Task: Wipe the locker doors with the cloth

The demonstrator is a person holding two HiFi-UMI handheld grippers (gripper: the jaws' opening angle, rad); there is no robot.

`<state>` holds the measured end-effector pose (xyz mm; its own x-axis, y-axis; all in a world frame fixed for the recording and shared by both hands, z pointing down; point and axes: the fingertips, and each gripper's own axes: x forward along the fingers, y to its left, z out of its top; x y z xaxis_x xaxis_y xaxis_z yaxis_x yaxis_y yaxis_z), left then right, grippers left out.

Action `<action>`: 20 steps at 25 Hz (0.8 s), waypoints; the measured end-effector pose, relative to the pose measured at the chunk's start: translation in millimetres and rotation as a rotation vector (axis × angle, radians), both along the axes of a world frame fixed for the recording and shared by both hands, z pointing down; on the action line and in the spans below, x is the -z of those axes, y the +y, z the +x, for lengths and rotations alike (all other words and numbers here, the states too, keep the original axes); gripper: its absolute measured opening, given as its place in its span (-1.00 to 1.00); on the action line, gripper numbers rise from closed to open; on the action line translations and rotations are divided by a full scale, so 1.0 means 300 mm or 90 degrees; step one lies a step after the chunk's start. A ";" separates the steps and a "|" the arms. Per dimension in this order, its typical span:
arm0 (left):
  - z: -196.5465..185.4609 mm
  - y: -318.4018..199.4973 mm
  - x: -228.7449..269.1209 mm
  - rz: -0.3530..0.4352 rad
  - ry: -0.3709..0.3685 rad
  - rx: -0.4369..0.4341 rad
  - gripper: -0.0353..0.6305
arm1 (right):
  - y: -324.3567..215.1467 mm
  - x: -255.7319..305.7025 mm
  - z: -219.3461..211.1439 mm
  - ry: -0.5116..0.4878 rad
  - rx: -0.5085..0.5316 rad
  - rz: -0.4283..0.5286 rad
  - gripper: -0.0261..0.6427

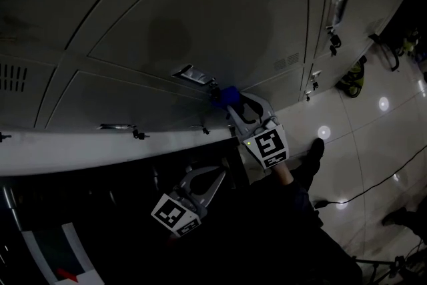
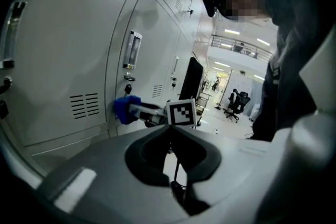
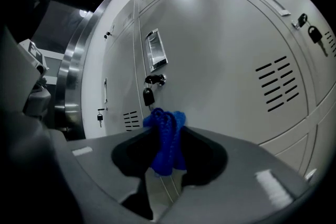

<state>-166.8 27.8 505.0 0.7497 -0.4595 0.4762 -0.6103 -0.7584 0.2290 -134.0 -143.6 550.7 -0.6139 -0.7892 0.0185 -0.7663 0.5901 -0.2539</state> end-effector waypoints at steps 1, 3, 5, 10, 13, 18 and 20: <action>0.009 -0.003 0.001 0.000 0.000 -0.004 -0.89 | -0.003 -0.004 0.019 0.003 -0.007 -0.002 -0.53; 0.034 -0.011 0.005 0.001 0.001 -0.011 -0.89 | -0.011 -0.008 0.066 0.008 -0.022 -0.006 -0.53; 0.066 -0.018 0.010 0.001 0.002 -0.018 -0.89 | -0.020 -0.011 0.124 0.011 -0.039 -0.010 -0.53; 0.177 -0.029 0.023 0.000 0.004 -0.031 -0.89 | -0.043 -0.013 0.291 0.017 -0.075 -0.021 -0.53; 0.259 -0.038 0.030 0.001 0.005 -0.037 -0.89 | -0.060 -0.024 0.401 0.021 -0.096 -0.031 -0.53; 0.391 -0.050 0.038 0.000 0.002 -0.038 -0.89 | -0.086 -0.045 0.583 0.024 -0.127 -0.048 -0.53; 0.443 -0.054 0.042 0.000 0.003 -0.035 -0.89 | -0.096 -0.051 0.645 0.026 -0.133 -0.054 -0.53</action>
